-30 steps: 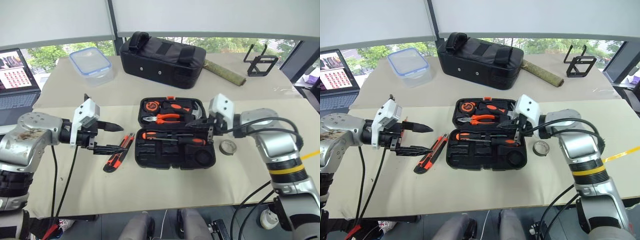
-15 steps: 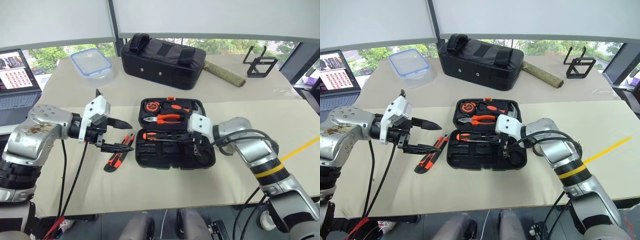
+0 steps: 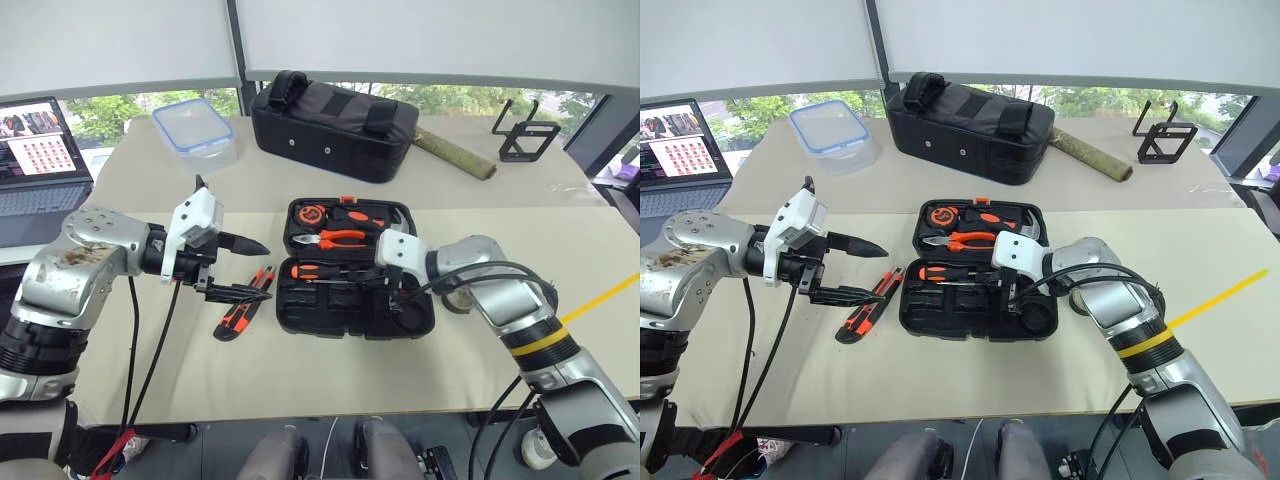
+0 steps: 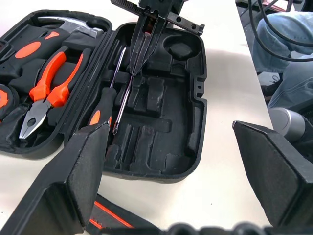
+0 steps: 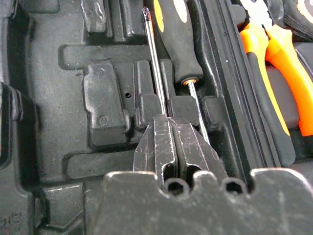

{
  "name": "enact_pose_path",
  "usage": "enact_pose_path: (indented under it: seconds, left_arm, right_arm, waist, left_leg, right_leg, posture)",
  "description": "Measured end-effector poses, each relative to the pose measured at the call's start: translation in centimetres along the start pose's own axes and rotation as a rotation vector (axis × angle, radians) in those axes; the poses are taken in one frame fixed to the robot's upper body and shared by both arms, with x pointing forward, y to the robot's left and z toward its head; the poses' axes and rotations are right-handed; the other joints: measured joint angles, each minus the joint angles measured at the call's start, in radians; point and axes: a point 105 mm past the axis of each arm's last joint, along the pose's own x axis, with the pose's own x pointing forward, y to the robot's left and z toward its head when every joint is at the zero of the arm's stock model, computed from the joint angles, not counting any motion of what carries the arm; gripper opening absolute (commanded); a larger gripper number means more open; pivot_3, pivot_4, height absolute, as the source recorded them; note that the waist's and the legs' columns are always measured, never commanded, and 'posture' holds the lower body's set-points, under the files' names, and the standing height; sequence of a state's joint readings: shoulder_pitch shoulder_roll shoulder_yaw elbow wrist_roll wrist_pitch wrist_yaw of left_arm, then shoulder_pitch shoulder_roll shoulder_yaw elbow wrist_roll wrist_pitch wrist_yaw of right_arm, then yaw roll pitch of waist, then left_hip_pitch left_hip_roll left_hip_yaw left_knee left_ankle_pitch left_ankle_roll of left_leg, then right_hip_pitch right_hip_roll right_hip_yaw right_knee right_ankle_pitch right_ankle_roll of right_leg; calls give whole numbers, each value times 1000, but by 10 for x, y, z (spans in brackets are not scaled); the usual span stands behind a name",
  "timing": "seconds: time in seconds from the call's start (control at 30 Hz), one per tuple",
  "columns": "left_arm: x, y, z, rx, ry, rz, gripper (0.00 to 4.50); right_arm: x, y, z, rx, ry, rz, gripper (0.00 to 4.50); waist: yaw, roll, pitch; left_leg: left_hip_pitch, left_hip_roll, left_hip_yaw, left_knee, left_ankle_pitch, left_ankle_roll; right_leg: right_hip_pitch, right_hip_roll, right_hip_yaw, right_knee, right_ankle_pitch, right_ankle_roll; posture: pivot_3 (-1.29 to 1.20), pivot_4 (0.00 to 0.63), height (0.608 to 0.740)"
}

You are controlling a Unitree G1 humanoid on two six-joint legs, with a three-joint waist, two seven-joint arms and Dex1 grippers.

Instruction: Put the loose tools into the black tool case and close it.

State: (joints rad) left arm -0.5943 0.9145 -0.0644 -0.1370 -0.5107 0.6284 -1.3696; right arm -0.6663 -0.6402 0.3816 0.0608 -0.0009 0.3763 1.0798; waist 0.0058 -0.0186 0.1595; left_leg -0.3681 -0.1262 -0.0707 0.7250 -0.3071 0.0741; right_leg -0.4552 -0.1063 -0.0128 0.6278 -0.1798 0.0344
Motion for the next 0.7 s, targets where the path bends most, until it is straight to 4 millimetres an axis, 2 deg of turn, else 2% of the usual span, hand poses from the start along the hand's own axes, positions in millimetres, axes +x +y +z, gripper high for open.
enact_pose_path:
  seconds: [0.17, 0.23, 0.33, 0.4, 0.47, 0.53, 0.6, 0.67, 0.7]
  left_arm:
    - [-1, 2, -3, -10, 3, 23, 4308]
    - [-4, 4, -8, -35, 2, 65, 4308]
    - [-21, 10, -20, -121, 1, 200, 4500]
    - [-37, 11, -33, -202, 5, 317, 4500]
    - [-59, 8, -56, -309, 26, 467, 4500]
    - [-81, 0, -81, -414, 71, 607, 4500]
    - [-100, -10, -98, -485, 111, 720, 4500]
    - [-114, -18, -106, -524, 137, 789, 4500]
    - [-119, -22, -108, -543, 153, 820, 4500]
  right_arm:
    - [-7, -5, 4, 86, -80, -31, 57]
    - [-22, -12, 17, 180, -184, -60, 57]
    - [-61, -20, 55, 215, -367, -70, 832]
    - [-86, -17, 71, 214, -433, -55, 1485]
    - [-103, -5, 81, 206, -467, -12, 2190]
    - [-108, 8, 83, 193, -473, 37, 2875]
    - [-106, 18, 84, 207, -478, 78, 3557]
    - [-105, 24, 85, 216, -486, 102, 4324]
    - [-105, 27, 87, 210, -493, 110, 4430]
  waist:
    - [3, 0, 0]
    - [1, 3, 2]
    - [-5, 4, 3]
    - [-11, 4, 3]
    - [-18, 4, 3]
    - [-22, 4, 3]
    - [-20, 4, 3]
    - [-16, 4, 3]
    - [-10, 4, 3]
  left_leg:
    - [-3, 0, 0, 0, 0, 0]
    - [-9, 0, 0, 0, 2, 2]
    - [-17, 2, 0, -1, 3, 0]
    - [-17, 3, 0, -5, 3, -1]
    - [-16, 3, 0, -10, 4, -1]
    - [-16, 3, 0, -12, 4, -1]
    - [-16, 3, 0, -11, 4, -1]
    - [-16, 2, 0, -11, 3, -1]
    - [-16, 2, 0, -11, 3, -1]
  right_leg:
    - [-1, 0, 1, 0, 0, 0]
    - [-6, 0, 1, 1, 0, 0]
    - [-15, -1, 1, 2, 1, -2]
    - [-16, -1, 0, 1, 1, -2]
    - [-16, -1, 0, 1, 1, -2]
    - [-16, -1, 0, 0, 0, -2]
    - [-16, -2, 0, -2, 0, -2]
    - [-15, -3, 0, -3, 0, -2]
    - [-15, -4, 0, -3, 0, -2]
  posture:
    - [0, 150, 715]
    - [0, 150, 715]
    - [0, 150, 715]
    - [0, 150, 715]
    - [0, 150, 715]
    - [0, 150, 715]
    - [0, 150, 715]
    - [0, 150, 715]
    - [0, 150, 715]
